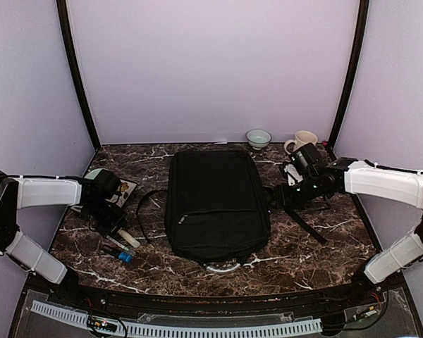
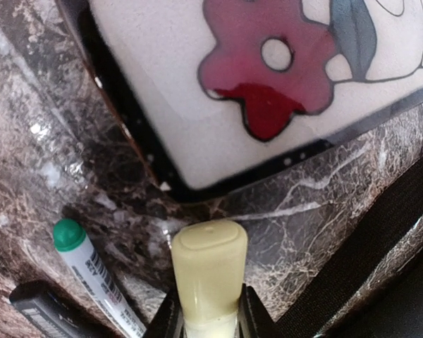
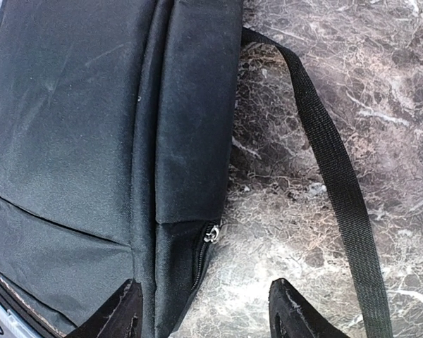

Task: Pack the student bag
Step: Grab the pen at the center of the board, then pass from the left arm to the right

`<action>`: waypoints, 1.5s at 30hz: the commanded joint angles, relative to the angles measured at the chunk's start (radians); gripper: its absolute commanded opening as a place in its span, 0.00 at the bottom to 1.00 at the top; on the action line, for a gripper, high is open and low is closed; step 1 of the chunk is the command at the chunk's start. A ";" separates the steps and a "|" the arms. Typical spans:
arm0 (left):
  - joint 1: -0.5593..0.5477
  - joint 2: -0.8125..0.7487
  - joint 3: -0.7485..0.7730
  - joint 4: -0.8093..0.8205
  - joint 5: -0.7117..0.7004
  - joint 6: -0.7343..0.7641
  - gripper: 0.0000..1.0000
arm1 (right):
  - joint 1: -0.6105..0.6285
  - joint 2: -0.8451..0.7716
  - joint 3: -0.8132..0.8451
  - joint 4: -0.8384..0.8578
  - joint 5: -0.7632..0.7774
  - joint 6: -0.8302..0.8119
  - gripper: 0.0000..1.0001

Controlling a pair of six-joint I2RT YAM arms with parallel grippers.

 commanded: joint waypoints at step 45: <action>-0.533 0.317 0.867 0.231 -0.071 -0.184 0.13 | 0.135 0.068 0.248 0.317 -0.335 0.155 0.70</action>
